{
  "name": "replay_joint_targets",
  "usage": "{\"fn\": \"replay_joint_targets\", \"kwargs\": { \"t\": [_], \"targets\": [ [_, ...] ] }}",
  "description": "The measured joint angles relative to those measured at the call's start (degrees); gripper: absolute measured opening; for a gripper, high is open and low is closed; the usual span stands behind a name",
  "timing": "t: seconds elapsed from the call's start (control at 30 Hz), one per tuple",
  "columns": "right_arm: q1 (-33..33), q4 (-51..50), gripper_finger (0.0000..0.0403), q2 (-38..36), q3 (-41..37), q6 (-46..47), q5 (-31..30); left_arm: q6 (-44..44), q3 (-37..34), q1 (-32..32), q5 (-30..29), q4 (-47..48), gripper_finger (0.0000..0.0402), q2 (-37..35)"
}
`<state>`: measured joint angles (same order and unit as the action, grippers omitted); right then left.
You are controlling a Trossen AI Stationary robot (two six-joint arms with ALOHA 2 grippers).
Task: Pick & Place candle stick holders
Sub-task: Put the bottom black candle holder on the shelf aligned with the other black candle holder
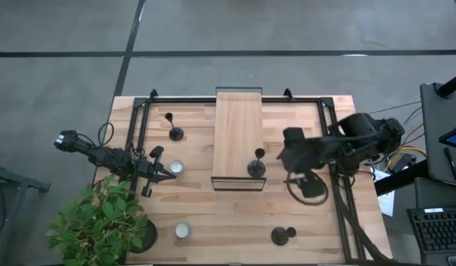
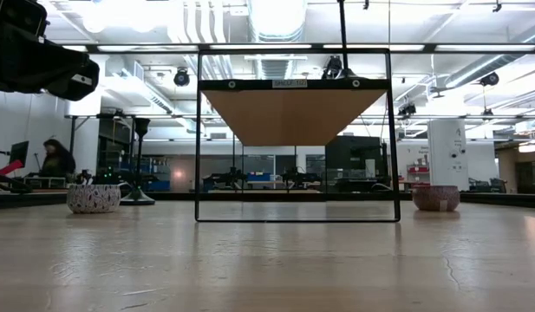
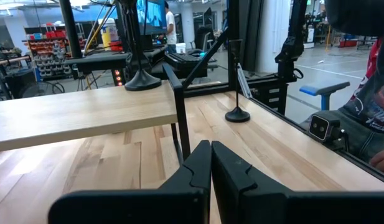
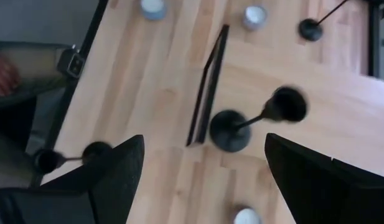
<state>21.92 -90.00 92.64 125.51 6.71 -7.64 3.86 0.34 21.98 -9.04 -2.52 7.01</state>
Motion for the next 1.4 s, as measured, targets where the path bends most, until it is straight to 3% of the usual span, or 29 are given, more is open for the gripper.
{"fn": "replay_joint_targets", "kwargs": {
  "t": [0.43, 0.8, 1.4],
  "targets": [
    [16.0, 7.4, 0.0325, -11.4, -27.7, 21.7, -8.0, 0.0, 0.0, 0.0, 0.0, 0.0, 0.0010, 0.0],
    [28.4, 33.7, 0.0325, -15.6, -53.9, 35.6, -7.5, 0.0, 0.0, 0.0, 0.0, 0.0, 0.0010, 0.0],
    [31.5, 67.3, 0.0325, -15.6, -74.6, 33.9, -9.6, 0.0, 0.0, 0.0, 0.0, 0.0, 0.0010, 0.0]
  ]
}}
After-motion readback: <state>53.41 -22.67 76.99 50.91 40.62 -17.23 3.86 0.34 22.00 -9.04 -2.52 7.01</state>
